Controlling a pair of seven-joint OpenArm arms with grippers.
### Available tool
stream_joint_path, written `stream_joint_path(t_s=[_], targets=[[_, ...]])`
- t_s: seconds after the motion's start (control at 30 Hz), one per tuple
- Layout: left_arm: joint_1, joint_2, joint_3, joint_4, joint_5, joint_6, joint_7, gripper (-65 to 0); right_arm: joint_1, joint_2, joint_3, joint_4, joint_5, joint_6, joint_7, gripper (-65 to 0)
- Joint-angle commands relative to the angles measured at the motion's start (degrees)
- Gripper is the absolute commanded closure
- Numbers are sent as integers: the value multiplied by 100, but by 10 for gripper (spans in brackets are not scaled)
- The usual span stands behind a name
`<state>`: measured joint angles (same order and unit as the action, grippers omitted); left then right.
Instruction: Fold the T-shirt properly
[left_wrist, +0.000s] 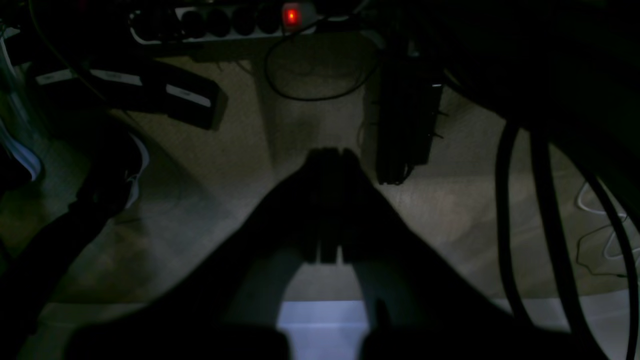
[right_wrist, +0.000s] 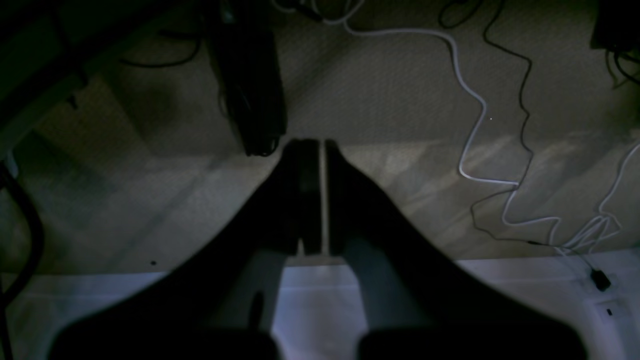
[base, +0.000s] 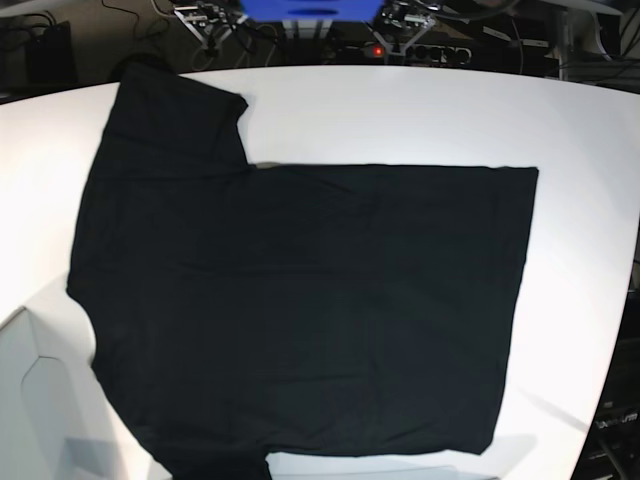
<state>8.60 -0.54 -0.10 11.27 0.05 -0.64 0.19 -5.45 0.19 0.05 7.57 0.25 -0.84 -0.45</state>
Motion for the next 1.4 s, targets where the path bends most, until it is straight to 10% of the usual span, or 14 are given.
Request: stream_joint_path(t_s=[0.0, 0.87, 1.37], targets=[[41, -56, 14, 21, 17, 42, -5, 0, -30, 12, -1, 3, -21, 106, -12, 0], [182, -83, -3, 82, -1, 42, -41, 0, -198, 12, -1, 38, -21, 106, 40, 0], [2758, -786, -30, 3572, -36, 42, -23, 0, -3046, 21, -1, 4003, -12, 115, -12, 0]])
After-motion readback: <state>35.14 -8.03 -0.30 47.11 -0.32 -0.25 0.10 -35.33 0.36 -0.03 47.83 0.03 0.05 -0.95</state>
